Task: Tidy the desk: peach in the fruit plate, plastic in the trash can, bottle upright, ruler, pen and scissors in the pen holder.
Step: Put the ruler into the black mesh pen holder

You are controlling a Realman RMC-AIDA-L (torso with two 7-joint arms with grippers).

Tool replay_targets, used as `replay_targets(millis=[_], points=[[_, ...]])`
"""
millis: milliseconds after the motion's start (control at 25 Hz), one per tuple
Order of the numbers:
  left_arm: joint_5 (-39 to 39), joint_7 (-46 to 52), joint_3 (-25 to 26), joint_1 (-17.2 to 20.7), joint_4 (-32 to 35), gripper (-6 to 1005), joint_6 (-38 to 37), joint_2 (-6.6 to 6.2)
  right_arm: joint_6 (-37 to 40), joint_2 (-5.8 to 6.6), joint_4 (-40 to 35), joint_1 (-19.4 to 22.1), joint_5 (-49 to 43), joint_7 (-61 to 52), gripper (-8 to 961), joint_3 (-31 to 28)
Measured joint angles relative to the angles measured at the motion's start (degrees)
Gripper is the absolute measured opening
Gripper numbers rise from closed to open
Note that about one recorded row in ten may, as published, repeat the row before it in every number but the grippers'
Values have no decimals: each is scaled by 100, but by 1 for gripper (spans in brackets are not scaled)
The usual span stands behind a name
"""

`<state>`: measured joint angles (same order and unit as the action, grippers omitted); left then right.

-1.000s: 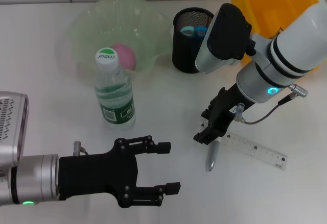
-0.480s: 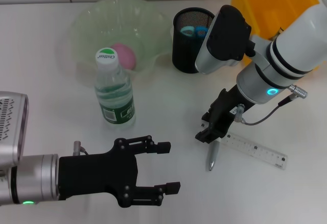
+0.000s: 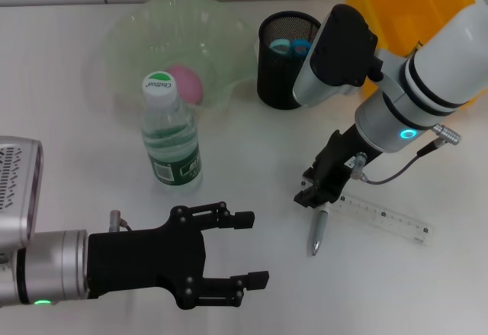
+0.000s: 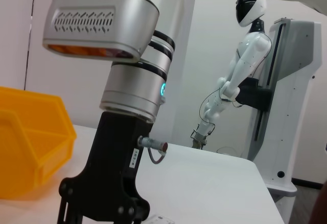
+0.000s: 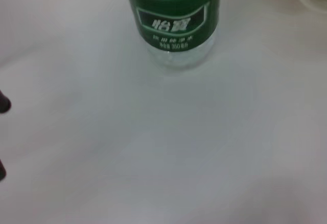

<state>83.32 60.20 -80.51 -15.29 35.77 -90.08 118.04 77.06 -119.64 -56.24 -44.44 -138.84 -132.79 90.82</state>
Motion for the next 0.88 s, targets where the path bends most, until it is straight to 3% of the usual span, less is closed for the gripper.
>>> replay_targets(millis=[200,520,560,720,760,880], points=[[0,0,0,9,0,783,0,0,109,14,-443,121,8,-93,380,-85],[0,0,0,31,14,783,-10,0,419,12,-2355,778,328,-116,380,-1280],[0,0,0,31,14,783,-10,0,329,8,-2764,981,821,99,380,-1760],[0,0,22,-6,41,783,-44,11,106,19,-2923,1161,1816,624,380,-2446],[0,0,23,-19,42,783,-45,15,-153,30,-2715,1273,2604,1137,380,-2777],[-1,0,25,-44,35,783,-45,17,-435,36,-2370,1367,3385,1753,380,-2936]])
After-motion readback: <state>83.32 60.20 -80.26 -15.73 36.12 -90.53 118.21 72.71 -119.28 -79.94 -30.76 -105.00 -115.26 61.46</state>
